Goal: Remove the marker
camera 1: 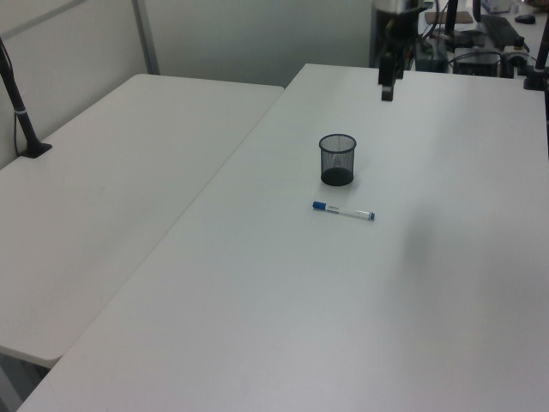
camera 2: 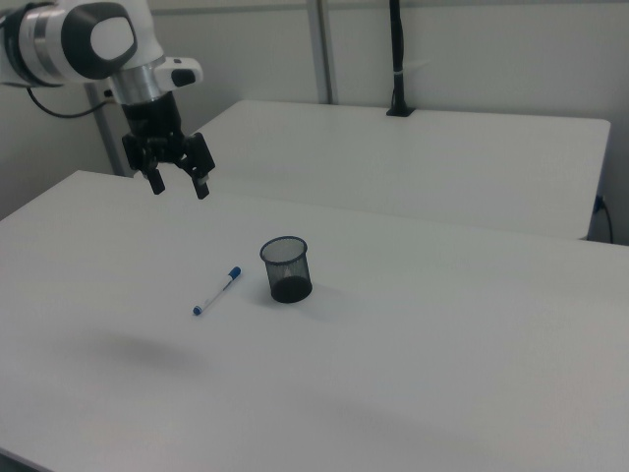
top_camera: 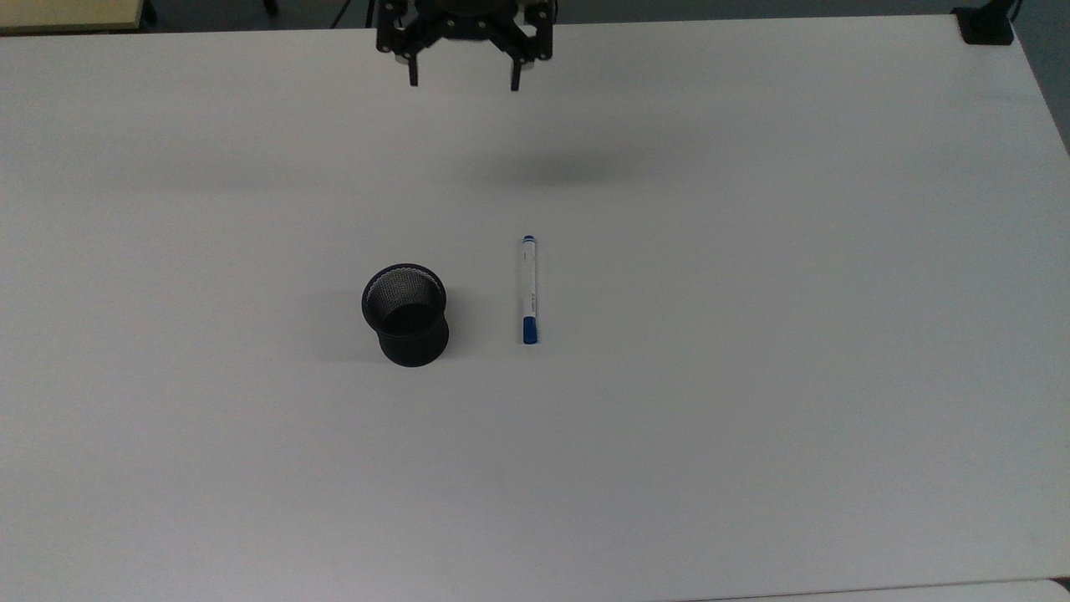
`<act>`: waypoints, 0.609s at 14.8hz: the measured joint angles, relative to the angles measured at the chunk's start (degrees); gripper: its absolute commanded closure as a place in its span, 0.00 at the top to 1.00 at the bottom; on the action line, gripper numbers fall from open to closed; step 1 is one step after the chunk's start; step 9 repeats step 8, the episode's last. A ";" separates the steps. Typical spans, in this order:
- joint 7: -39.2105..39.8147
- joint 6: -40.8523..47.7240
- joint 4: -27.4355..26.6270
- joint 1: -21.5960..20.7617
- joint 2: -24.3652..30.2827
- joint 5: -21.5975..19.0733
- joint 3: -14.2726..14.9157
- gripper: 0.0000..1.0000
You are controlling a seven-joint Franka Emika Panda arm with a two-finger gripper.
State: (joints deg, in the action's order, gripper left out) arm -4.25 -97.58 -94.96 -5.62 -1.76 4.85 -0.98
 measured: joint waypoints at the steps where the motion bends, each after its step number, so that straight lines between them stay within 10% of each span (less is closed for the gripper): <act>1: 2.18 1.09 -0.29 1.55 1.25 -1.15 0.04 1.00; 9: 5.17 5.82 -1.58 3.92 4.16 -2.66 0.01 1.00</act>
